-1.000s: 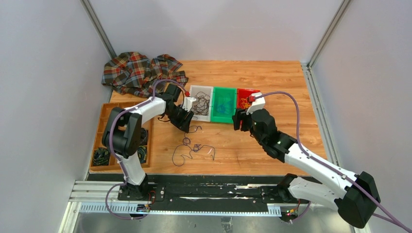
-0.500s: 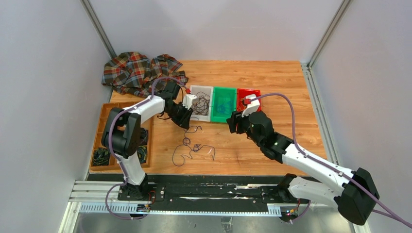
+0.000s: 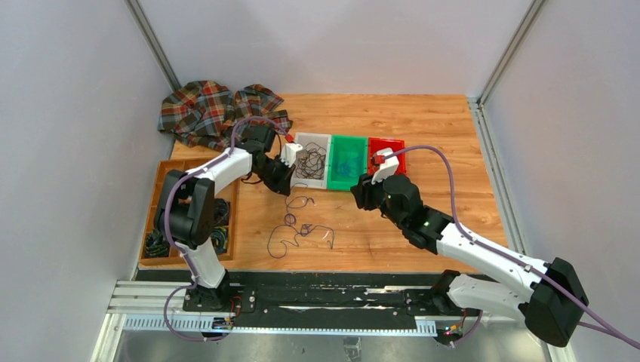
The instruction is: Untangle the cables
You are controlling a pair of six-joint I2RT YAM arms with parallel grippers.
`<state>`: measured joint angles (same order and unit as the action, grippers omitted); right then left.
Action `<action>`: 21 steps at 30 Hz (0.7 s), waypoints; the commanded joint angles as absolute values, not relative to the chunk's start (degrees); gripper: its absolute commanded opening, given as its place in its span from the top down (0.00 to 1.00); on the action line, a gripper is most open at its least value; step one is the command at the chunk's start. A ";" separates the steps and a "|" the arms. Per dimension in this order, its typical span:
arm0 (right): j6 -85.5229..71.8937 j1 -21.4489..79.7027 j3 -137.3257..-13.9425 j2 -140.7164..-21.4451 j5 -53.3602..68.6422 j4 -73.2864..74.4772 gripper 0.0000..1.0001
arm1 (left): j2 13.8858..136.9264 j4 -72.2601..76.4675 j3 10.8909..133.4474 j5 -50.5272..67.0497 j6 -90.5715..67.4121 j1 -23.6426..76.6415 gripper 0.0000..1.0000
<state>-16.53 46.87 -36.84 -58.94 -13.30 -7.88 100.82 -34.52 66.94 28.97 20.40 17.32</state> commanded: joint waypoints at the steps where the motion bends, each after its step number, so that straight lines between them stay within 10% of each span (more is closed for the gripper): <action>1: -16.31 47.82 -38.81 -58.32 -13.50 -8.26 0.61 | 98.35 -34.72 66.79 31.25 20.93 17.05 0.99; 6: -15.97 48.37 -39.12 -57.46 -13.37 -7.76 0.66 | 96.88 -40.24 69.65 34.36 20.50 16.96 0.99; 13: -12.61 51.83 -38.84 -58.77 -6.93 -16.42 0.35 | 84.58 -48.84 78.03 39.03 16.42 17.00 0.99; 21: -7.07 59.37 -49.75 -68.61 0.79 -23.48 0.29 | 75.42 -57.95 88.89 42.43 14.66 19.35 0.99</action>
<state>-10.87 56.42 -43.40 -65.21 -4.60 -16.80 76.97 -50.52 85.36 39.40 16.10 17.89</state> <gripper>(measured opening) 0.709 0.012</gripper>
